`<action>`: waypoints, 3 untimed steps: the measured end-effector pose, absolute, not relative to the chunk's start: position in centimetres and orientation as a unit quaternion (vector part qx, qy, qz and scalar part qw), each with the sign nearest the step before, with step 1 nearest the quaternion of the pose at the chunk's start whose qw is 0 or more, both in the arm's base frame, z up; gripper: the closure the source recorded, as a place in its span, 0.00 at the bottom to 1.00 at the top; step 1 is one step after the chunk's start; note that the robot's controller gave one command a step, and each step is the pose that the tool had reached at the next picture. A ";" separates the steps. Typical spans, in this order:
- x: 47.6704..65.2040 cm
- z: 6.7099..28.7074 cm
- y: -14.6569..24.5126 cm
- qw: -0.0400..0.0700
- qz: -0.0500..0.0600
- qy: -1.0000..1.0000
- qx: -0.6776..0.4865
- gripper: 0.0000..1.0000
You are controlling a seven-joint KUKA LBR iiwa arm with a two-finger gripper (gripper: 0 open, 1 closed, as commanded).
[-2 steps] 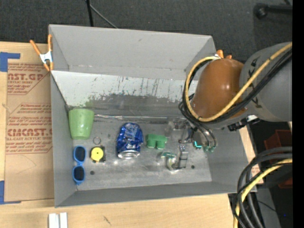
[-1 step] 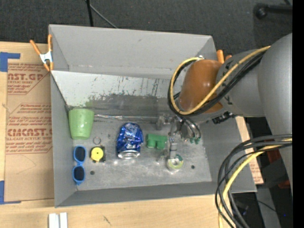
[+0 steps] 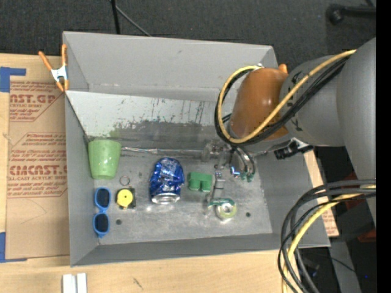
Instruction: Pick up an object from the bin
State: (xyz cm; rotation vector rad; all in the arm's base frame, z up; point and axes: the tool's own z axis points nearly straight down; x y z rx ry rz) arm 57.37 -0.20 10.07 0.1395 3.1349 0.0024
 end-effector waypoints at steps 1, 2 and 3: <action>55.7 10.2 -0.2 0.000 0.000 0.991 0.133 0.00; 55.1 6.7 0.6 -0.002 0.000 0.989 0.149 0.00; 55.1 6.7 0.7 -0.002 0.000 0.989 0.148 0.00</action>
Offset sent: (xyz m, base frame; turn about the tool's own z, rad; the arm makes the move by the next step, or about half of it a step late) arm -0.0169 -0.0006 0.0016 0.1781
